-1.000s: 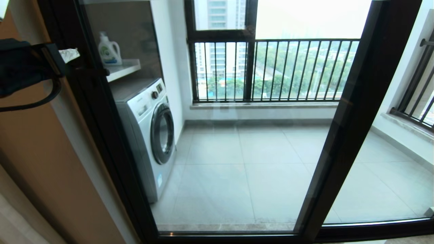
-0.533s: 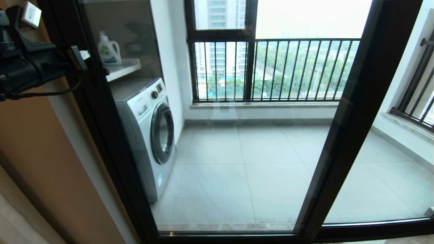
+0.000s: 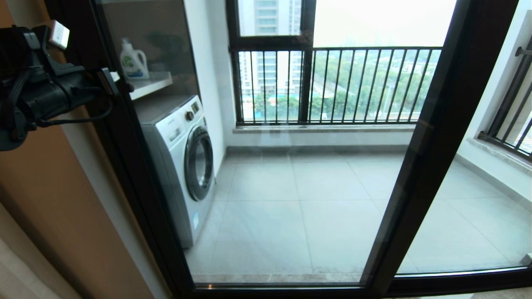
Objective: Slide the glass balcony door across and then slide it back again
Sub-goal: Open the slid door
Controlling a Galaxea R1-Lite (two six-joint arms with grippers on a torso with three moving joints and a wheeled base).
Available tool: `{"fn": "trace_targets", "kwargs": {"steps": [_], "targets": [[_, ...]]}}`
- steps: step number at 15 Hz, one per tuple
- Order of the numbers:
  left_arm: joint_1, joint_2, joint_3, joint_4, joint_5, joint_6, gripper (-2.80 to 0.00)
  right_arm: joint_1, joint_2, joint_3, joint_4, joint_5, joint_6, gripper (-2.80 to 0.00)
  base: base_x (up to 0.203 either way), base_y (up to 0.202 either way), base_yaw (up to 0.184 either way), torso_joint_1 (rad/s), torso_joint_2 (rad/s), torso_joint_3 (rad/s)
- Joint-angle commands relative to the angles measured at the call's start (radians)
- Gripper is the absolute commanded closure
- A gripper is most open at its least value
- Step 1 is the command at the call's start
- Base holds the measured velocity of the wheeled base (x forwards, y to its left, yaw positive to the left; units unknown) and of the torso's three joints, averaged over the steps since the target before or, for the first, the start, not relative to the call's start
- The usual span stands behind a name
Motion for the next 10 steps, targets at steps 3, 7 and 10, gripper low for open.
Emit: {"fn": "trace_targets", "kwargs": {"steps": [3, 7, 10], "targets": [[0.008, 0.035, -0.007, -0.007, 0.000, 0.001, 0.00, 0.000, 0.001, 0.012, -0.001, 0.000, 0.000, 0.00, 0.000, 0.000, 0.000, 0.000, 0.00, 0.000], [0.038, 0.047, 0.001, -0.007, -0.002, 0.002, 0.00, 0.001, 0.001, 0.012, -0.001, 0.000, 0.000, 0.00, 0.000, 0.000, 0.000, 0.000, 0.00, 0.000], [0.047, 0.046, 0.051, -0.011, -0.004, 0.005, 0.00, 0.001, 0.001, 0.012, -0.001, 0.000, 0.000, 0.00, 0.000, 0.000, 0.000, 0.000, 0.00, 0.000]]}}
